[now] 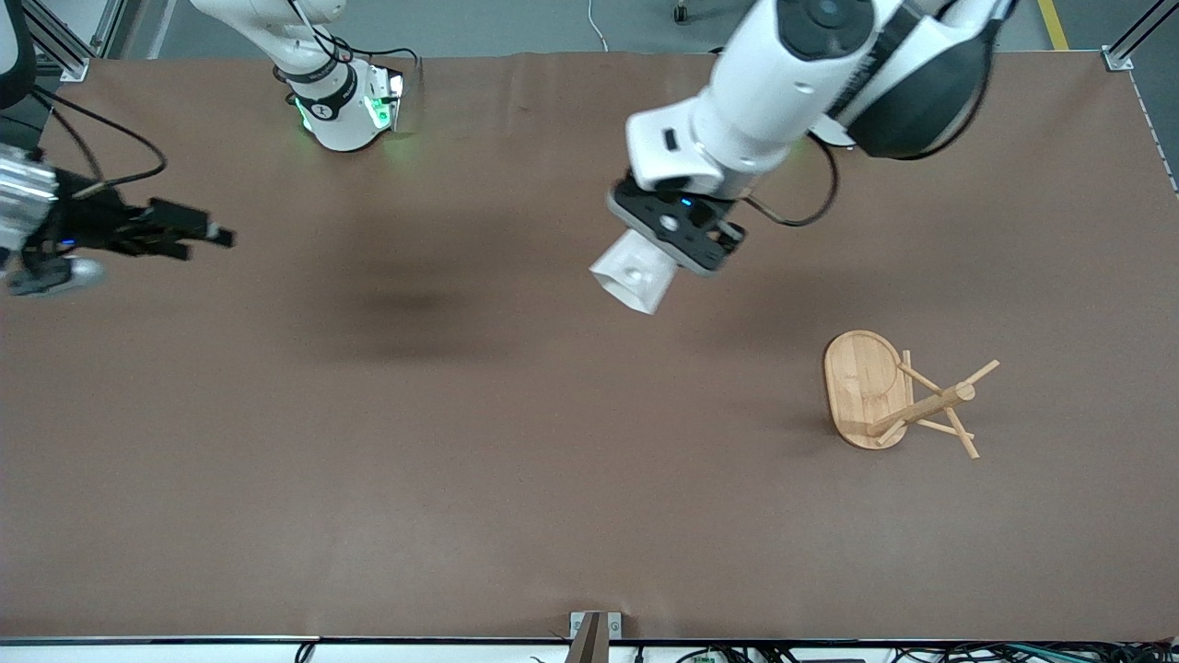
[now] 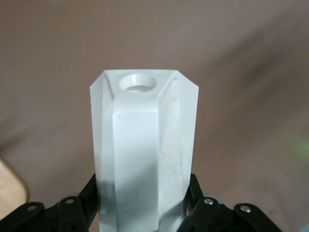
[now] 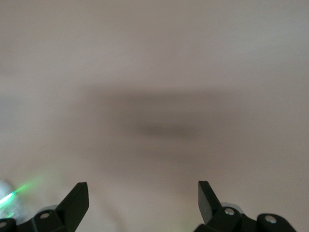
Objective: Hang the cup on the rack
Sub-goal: 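Carry the cup with the left gripper over the wooden mug rack, then lower the cup onto a rack peg with the left gripper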
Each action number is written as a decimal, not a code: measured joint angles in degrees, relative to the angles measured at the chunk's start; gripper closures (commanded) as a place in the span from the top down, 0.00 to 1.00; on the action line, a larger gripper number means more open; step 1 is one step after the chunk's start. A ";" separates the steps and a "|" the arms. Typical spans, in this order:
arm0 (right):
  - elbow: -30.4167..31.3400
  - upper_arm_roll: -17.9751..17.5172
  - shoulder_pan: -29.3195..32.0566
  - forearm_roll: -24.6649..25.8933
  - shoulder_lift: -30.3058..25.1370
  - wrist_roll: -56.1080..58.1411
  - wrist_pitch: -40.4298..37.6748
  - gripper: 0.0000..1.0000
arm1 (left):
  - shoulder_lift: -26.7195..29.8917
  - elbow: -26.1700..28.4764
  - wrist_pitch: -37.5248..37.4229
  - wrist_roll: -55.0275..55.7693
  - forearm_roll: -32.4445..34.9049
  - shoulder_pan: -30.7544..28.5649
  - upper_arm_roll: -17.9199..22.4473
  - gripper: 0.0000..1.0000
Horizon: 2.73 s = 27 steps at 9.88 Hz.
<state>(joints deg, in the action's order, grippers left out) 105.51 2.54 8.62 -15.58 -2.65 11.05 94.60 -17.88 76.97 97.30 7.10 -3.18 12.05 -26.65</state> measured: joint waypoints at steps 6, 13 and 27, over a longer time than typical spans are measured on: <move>-16.90 -0.56 1.04 14.35 -0.70 -9.42 -11.68 1.00 | 0.56 2.57 -4.25 17.03 0.18 -5.93 0.02 0.01; -22.27 1.49 -3.58 15.67 0.76 -14.78 -14.54 1.00 | 8.09 19.88 0.95 31.33 0.39 -6.40 8.90 0.00; -22.49 1.83 -3.41 15.81 1.29 -11.78 -14.71 1.00 | 6.67 29.96 17.41 -16.34 -1.14 -8.33 17.04 0.00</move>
<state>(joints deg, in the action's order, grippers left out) 83.01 4.37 5.21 0.22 -1.36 -0.73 79.90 -11.21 106.93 114.70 -9.23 -4.32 3.72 -9.61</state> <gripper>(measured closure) 0.000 0.273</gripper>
